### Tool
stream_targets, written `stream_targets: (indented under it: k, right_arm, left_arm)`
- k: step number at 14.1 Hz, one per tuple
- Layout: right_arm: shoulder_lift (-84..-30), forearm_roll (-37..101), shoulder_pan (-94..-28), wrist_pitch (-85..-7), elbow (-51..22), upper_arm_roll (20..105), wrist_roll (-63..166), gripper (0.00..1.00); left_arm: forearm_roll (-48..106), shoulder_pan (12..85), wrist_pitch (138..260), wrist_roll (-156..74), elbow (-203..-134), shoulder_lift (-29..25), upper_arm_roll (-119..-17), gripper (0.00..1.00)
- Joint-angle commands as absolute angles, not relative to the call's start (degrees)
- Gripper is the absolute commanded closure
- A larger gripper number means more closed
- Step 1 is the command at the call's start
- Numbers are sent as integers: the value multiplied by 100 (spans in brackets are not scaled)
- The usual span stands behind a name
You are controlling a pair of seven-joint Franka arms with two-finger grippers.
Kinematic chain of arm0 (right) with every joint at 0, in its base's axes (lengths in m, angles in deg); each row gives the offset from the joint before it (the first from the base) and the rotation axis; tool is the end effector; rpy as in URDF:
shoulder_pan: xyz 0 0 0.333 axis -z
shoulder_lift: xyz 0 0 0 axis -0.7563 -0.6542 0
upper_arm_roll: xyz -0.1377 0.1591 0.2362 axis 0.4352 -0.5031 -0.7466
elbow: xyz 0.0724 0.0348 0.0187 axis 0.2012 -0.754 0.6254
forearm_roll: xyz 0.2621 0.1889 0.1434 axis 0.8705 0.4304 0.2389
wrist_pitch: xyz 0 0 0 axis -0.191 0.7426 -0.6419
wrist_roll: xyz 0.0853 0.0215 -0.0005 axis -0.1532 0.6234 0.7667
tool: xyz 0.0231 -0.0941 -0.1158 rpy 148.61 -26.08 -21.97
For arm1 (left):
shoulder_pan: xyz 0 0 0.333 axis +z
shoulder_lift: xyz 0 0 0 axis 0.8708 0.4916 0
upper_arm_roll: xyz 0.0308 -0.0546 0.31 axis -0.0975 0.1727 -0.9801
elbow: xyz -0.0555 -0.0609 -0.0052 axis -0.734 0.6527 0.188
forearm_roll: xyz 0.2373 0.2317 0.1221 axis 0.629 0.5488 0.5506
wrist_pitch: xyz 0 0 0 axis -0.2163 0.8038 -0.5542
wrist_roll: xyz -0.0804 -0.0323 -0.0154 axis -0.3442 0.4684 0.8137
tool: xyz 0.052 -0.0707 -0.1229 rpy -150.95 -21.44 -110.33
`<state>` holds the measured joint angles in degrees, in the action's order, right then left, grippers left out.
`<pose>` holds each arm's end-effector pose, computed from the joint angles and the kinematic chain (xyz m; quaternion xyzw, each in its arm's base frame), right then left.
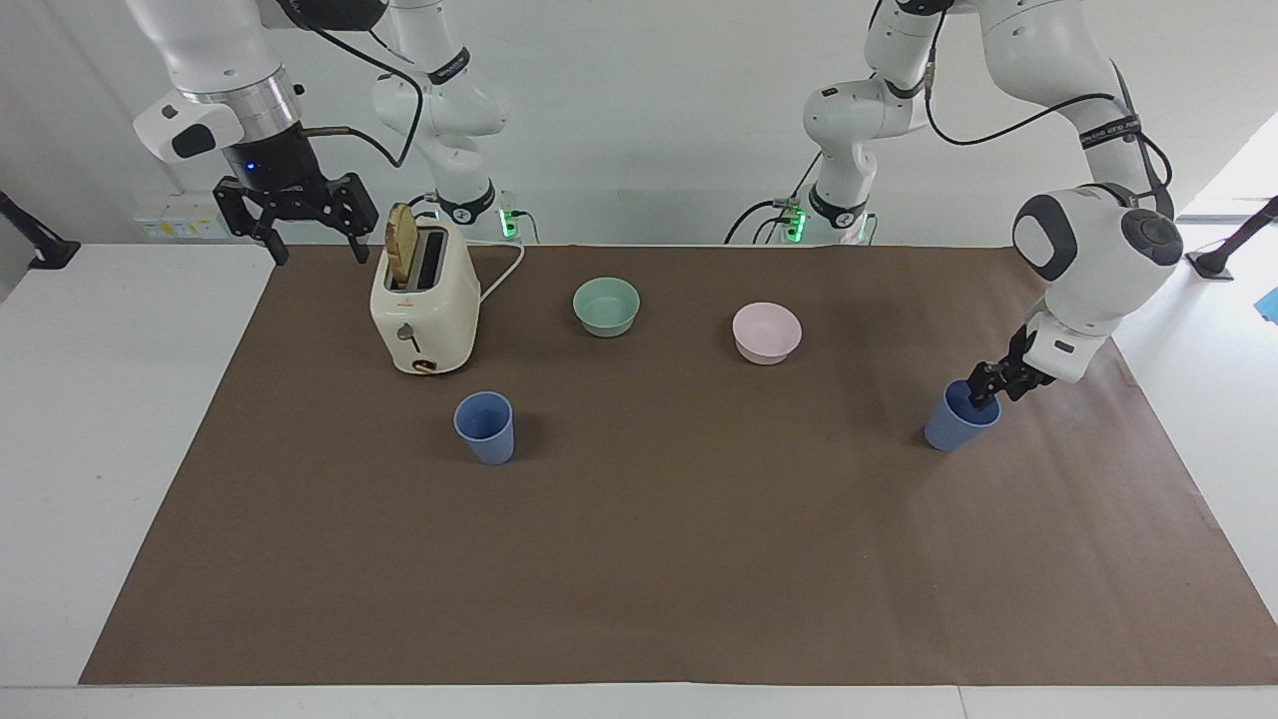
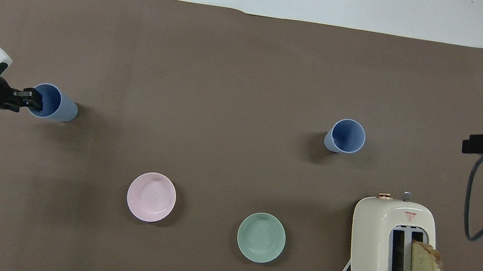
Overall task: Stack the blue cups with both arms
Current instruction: 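Reach the left gripper to the nearby blue cup and grasp it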
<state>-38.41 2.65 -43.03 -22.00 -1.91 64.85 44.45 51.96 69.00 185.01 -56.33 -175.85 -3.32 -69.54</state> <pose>0.5070 -0.0032 0.6082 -0.9987 0.0014 -0.0502 0.0085 0.5411 0.0589 0.3574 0.9972 0.0720 0.0001 0.0214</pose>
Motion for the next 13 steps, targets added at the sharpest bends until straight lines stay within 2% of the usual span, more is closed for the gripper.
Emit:
stream_targets:
  k: [1,5,10,13]
  right_arm:
    - [-3784,322,-4246,-2162,-241,6460,4554,0]
    - [-3784,322,-4246,-2162,-241,6460,4554,0]
    - [-3784,322,-4246,-2162,-241,6460,4554,0]
    - [-3784,322,-4246,-2162,-241,6460,4554,0]
  left_arm:
    - [5039,6837,18635,-5548,-17684,-397,-6995,100]
    - [5012,6837,18522,-5547,-17500,-414,-6951,100]
    - [4864,6829,17748,-5531,-16692,-458,-6916,100]
    - [4625,6496,17248,-5006,-16235,-572,-6828,100]
